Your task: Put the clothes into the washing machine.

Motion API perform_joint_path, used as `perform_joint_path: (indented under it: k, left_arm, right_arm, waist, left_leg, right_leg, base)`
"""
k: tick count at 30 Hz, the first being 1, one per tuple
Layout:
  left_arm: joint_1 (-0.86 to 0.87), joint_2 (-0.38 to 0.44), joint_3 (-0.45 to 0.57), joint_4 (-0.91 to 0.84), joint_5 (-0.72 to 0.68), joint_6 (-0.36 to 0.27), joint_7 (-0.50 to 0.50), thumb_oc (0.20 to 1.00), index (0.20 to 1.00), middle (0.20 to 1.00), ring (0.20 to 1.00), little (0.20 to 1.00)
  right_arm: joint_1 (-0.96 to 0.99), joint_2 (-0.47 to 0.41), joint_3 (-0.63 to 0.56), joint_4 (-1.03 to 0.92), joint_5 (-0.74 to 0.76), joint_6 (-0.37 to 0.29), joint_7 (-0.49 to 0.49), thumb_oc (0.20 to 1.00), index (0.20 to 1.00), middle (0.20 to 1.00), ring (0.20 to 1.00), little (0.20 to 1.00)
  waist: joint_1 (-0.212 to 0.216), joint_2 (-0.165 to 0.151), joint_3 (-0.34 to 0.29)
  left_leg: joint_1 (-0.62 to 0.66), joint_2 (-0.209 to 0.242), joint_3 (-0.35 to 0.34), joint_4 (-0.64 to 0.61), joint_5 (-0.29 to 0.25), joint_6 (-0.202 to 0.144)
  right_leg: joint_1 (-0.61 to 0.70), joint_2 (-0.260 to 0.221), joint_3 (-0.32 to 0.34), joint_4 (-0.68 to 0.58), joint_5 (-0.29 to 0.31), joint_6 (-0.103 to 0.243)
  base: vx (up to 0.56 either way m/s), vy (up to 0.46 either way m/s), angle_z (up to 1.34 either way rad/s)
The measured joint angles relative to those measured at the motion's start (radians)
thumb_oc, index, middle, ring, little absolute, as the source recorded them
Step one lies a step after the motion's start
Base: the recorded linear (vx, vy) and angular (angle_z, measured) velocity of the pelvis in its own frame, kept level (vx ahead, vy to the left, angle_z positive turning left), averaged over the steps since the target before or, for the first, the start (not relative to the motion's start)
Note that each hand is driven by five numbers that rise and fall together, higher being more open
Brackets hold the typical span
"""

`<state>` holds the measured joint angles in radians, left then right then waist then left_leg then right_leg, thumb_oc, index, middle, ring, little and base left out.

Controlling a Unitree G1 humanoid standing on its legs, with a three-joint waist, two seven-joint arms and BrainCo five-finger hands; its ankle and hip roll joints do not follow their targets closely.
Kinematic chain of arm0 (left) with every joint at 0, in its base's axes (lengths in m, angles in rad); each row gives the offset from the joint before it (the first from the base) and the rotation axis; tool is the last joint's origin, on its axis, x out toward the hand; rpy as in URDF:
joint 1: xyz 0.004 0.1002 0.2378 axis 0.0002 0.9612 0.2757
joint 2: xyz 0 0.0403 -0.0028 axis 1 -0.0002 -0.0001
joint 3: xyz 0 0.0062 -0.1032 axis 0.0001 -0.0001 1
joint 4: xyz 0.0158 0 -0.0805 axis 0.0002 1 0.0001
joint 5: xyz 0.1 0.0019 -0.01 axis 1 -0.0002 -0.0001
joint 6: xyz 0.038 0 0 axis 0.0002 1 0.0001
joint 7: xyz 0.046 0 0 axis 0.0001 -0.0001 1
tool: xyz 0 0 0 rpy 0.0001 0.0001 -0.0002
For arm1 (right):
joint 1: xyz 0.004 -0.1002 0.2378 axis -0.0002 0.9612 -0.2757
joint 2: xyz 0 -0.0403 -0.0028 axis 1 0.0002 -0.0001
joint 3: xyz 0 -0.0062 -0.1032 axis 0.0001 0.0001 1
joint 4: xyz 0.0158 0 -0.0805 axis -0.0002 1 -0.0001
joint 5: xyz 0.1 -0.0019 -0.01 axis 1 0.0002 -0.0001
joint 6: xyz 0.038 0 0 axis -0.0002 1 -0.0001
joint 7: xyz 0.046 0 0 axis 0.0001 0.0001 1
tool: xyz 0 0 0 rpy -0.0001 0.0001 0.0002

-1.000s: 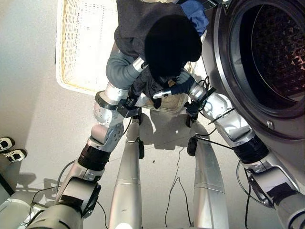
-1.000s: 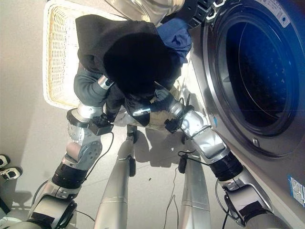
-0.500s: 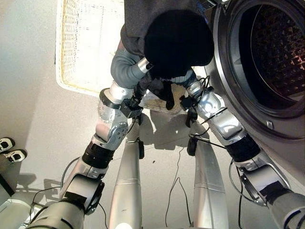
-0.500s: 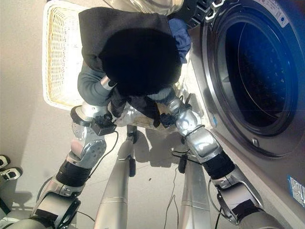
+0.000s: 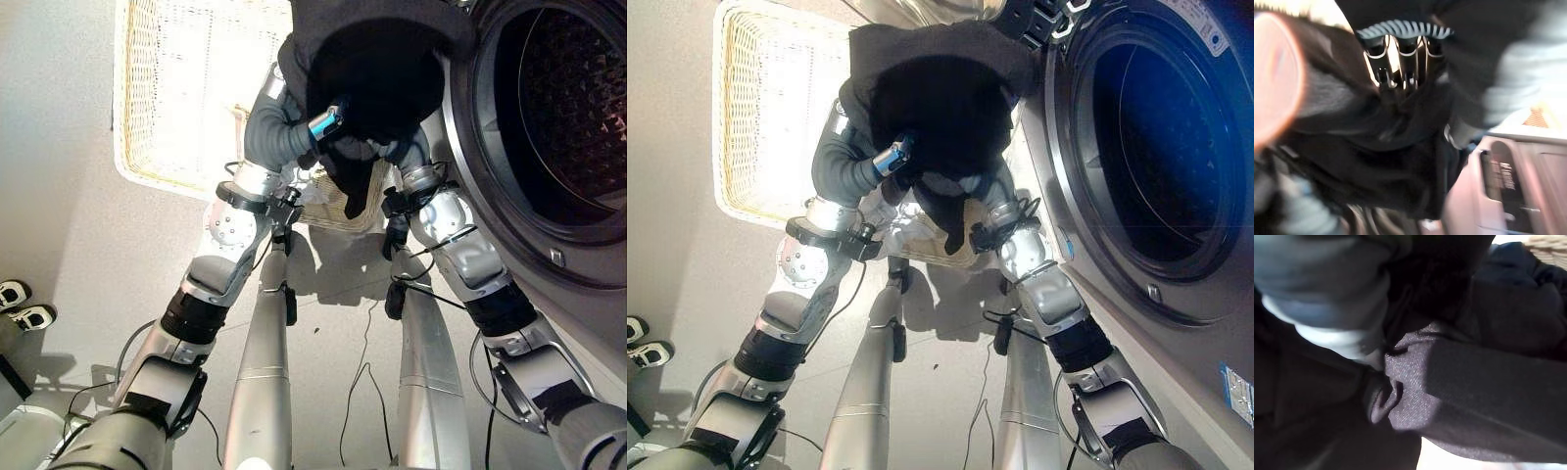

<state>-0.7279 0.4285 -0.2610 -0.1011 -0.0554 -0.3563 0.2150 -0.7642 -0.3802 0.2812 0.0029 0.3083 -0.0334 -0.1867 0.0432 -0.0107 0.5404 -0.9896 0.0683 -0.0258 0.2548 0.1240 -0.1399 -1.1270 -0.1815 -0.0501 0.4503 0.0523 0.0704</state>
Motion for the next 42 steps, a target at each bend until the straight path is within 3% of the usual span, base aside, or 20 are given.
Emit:
perform_joint_path:
  k: [5,6,9,14,18,25,31,35,42]
  left_arm:
    - [0.002,0.066,0.010,0.007,0.275,0.028,0.302,1.000,1.000,1.000,1.000,1.000]
    - [0.002,0.074,0.019,0.008,0.369,0.062,0.402,1.000,1.000,1.000,1.000,1.000]
    - [-0.019,0.100,0.023,0.035,0.498,0.127,0.551,1.000,1.000,1.000,1.000,1.000]
    - [-0.056,0.142,0.010,0.081,0.604,0.278,0.642,1.000,1.000,1.000,1.000,1.000]
    - [-0.069,0.144,0.005,0.121,0.612,0.404,0.622,1.000,1.000,1.000,1.000,1.000]
    - [-0.077,0.174,-0.034,0.143,0.610,0.521,0.545,1.000,1.000,1.000,1.000,1.000]
    - [-0.083,0.193,-0.042,0.163,0.610,0.611,0.391,1.000,1.000,1.000,1.000,1.000]
    - [-0.088,0.235,-0.075,0.165,0.610,0.638,0.268,1.000,1.000,1.000,1.000,1.000]
    - [-0.089,0.268,-0.122,0.159,0.600,0.628,-0.045,1.000,1.000,1.000,1.000,1.000]
  right_arm:
    - [0.007,-0.001,0.001,0.000,0.041,-0.025,-0.003,0.200,0.200,0.200,0.200,0.200]
    - [0.007,-0.004,0.000,0.000,0.062,-0.033,-0.004,0.200,0.200,0.200,0.200,0.200]
    - [0.006,-0.006,0.000,0.000,0.090,-0.043,-0.015,0.200,0.200,0.200,0.200,0.200]
    - [0.001,-0.012,0.003,-0.001,0.140,-0.052,-0.025,0.200,0.200,0.200,0.200,0.200]
    - [0.002,-0.019,0.002,-0.003,0.188,-0.064,-0.032,0.200,0.200,0.200,0.200,0.200]
    - [0.002,-0.023,0.002,-0.004,0.265,-0.072,-0.009,0.200,0.200,0.200,0.200,0.200]
    - [0.005,-0.024,0.000,-0.036,0.311,-0.082,0.011,0.200,0.200,0.200,0.200,0.200]
    - [0.009,-0.026,-0.011,-0.062,0.314,-0.093,0.049,0.200,0.200,0.200,0.200,0.200]
    - [0.030,-0.043,-0.039,-0.094,0.313,-0.109,0.087,0.200,0.200,0.200,0.200,0.200]
  waist:
    - [0.005,0.000,0.000]
    - [0.007,0.000,0.000]
    - [0.017,0.002,0.001]
    - [0.026,0.003,0.001]
    - [0.023,0.003,0.001]
    - [0.021,0.003,0.001]
    - [0.020,0.003,0.001]
    - [0.018,0.003,0.001]
    - [0.014,0.003,0.001]
  left_leg:
    - [0.000,0.000,0.000,0.001,0.000,0.000]
    - [0.001,0.000,0.000,0.002,0.000,0.000]
    - [0.002,0.000,-0.001,0.003,0.000,0.000]
    - [0.003,-0.002,-0.003,0.005,0.000,-0.001]
    - [0.002,-0.003,-0.003,0.005,0.000,-0.001]
    - [-0.001,-0.003,-0.003,0.003,0.000,-0.001]
    - [-0.005,-0.002,-0.003,0.002,0.000,-0.001]
    - [-0.006,-0.003,-0.002,0.002,0.000,-0.001]
    - [-0.006,-0.002,0.000,-0.001,0.000,-0.001]
  right_leg:
    - [0.000,-0.001,0.000,0.002,0.000,0.000]
    - [0.000,-0.001,0.000,0.004,-0.001,-0.001]
    - [0.000,-0.002,-0.001,0.011,-0.002,-0.004]
    - [0.000,-0.005,-0.002,0.020,-0.005,-0.006]
    - [0.000,-0.006,-0.003,0.019,-0.008,-0.002]
    - [-0.004,-0.006,-0.003,0.017,-0.008,-0.001]
    - [-0.008,-0.007,-0.003,0.016,-0.008,-0.001]
    - [-0.009,-0.007,-0.003,0.015,-0.008,-0.001]
    - [-0.009,-0.006,-0.003,0.009,-0.008,-0.001]
  base:
    - [0.00,0.000,0.00]
    - [0.00,0.000,0.00]
    - [0.00,0.000,0.00]
    - [0.00,-0.001,0.01]
    - [0.00,0.000,0.00]
    - [0.00,0.000,0.00]
    - [0.00,0.000,0.00]
    - [0.00,0.000,0.00]
    - [0.00,0.000,0.00]
